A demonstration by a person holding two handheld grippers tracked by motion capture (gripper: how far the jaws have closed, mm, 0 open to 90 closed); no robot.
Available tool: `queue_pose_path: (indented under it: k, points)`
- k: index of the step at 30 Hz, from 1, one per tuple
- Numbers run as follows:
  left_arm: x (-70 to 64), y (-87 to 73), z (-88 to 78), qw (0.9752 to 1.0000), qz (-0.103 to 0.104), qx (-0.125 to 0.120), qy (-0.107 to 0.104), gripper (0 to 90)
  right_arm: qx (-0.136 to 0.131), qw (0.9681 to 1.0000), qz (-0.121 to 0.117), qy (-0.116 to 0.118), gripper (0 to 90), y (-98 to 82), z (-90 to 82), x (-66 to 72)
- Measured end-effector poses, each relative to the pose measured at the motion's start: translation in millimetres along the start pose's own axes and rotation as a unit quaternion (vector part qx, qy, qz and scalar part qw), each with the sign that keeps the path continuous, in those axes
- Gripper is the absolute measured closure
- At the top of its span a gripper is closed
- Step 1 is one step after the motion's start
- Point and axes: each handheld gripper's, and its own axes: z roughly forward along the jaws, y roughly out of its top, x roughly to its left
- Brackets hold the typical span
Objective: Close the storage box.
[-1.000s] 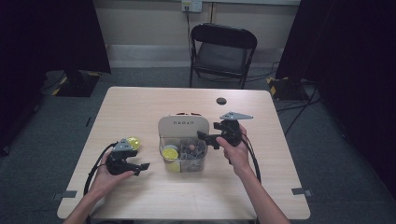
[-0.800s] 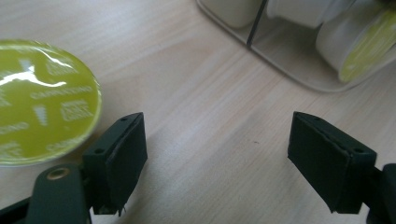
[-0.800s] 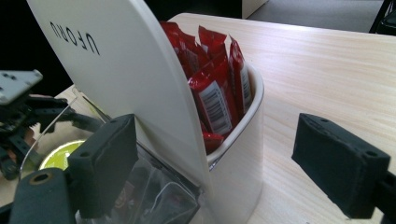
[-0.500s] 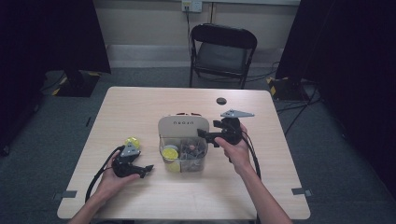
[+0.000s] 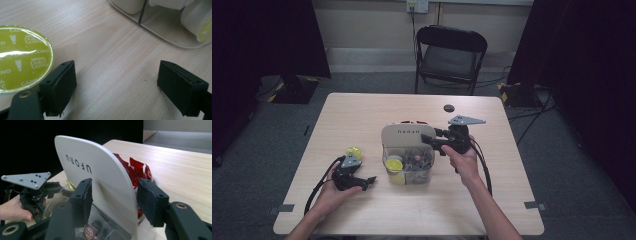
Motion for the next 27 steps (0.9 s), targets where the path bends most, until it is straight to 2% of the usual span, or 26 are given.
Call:
queue_pose_path:
  k: [5,9,15,19,27]
  points:
    - [0.3,0.1,0.0,1.0000,0.000,0.001,-0.001,15.3,-0.003,0.9999,-0.011,0.003,49.2,2.6,-0.3,5.8]
    - [0.5,0.1,0.0,1.0000,0.000,0.001,-0.002,15.1,-0.003,1.0000,-0.003,0.009,50.1,3.0,-1.2,4.4]
    - [1.6,0.7,-0.1,1.0000,0.007,0.002,-0.002,14.9,0.004,0.9999,-0.010,0.012,50.0,1.0,-6.3,9.6]
    - [1.5,0.9,0.6,1.0000,0.003,0.001,-0.005,14.5,0.006,0.9999,-0.012,0.011,49.3,-0.2,-9.5,13.4]
    - [1.4,1.0,0.5,1.0000,0.003,0.002,-0.004,14.4,0.013,0.9998,-0.007,0.016,47.9,-5.2,-10.8,10.7]
